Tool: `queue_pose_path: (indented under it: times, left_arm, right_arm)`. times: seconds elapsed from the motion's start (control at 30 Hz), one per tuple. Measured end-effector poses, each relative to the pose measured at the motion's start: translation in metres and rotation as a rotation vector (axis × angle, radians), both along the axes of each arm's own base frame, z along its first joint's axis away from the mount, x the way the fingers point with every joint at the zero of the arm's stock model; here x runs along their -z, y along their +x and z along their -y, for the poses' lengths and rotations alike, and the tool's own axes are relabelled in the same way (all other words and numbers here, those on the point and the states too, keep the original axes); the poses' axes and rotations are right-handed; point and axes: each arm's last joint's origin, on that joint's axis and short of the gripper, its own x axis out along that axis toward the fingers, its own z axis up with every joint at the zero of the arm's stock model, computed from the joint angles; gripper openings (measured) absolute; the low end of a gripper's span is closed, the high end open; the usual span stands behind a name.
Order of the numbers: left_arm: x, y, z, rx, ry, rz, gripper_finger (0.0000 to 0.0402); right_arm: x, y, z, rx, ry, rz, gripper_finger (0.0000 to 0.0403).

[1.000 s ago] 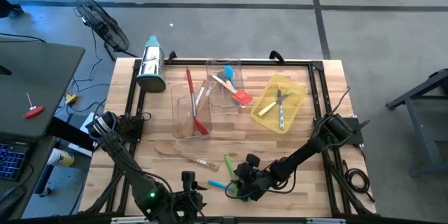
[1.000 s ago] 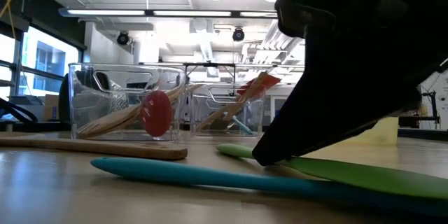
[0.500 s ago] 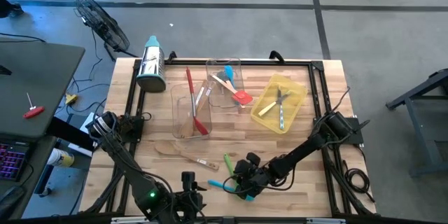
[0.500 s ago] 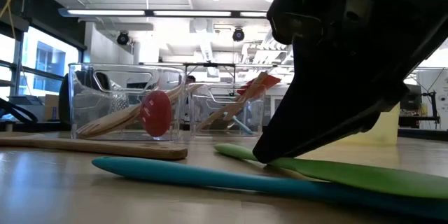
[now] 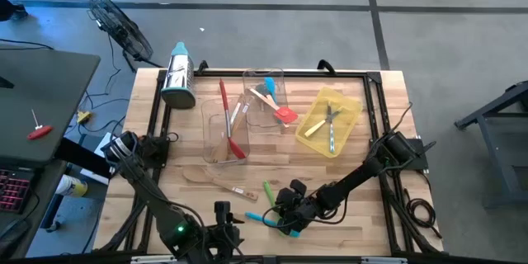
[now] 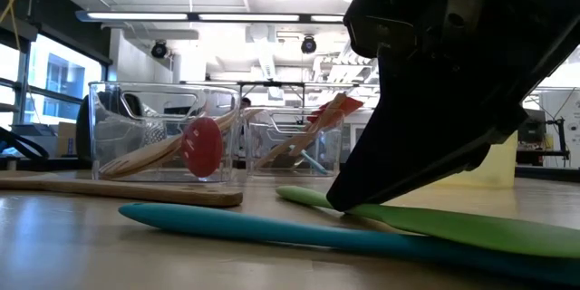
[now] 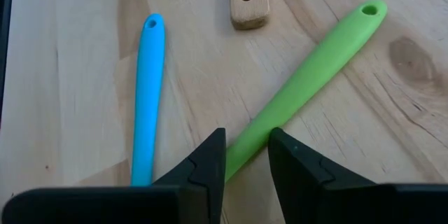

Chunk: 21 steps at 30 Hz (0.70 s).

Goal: Pick & Place Kitchen Items
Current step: Put the green spatula into the top right transparent bin

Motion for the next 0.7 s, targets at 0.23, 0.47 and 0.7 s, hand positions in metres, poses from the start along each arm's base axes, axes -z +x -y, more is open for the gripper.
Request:
queue_pose_path:
  times: [0.23, 0.47, 0.7]
  left_arm:
    - [0.001, 0.015, -0.013, 0.053, 0.027, -0.051, 0.0228]
    - [0.015, 0.034, -0.035, 0.113, 0.131, -0.125, 0.0228]
    - [0.053, 0.056, -0.031, 0.202, 0.147, -0.058, 0.0228]
  right_arm:
    - [0.000, 0.000, 0.000, -0.001, 0.005, 0.006, 0.0092]
    - [-0.001, 0.001, -0.001, -0.002, 0.010, 0.013, 0.0092]
    - [-0.001, 0.001, -0.001, -0.004, 0.018, 0.022, 0.0092]
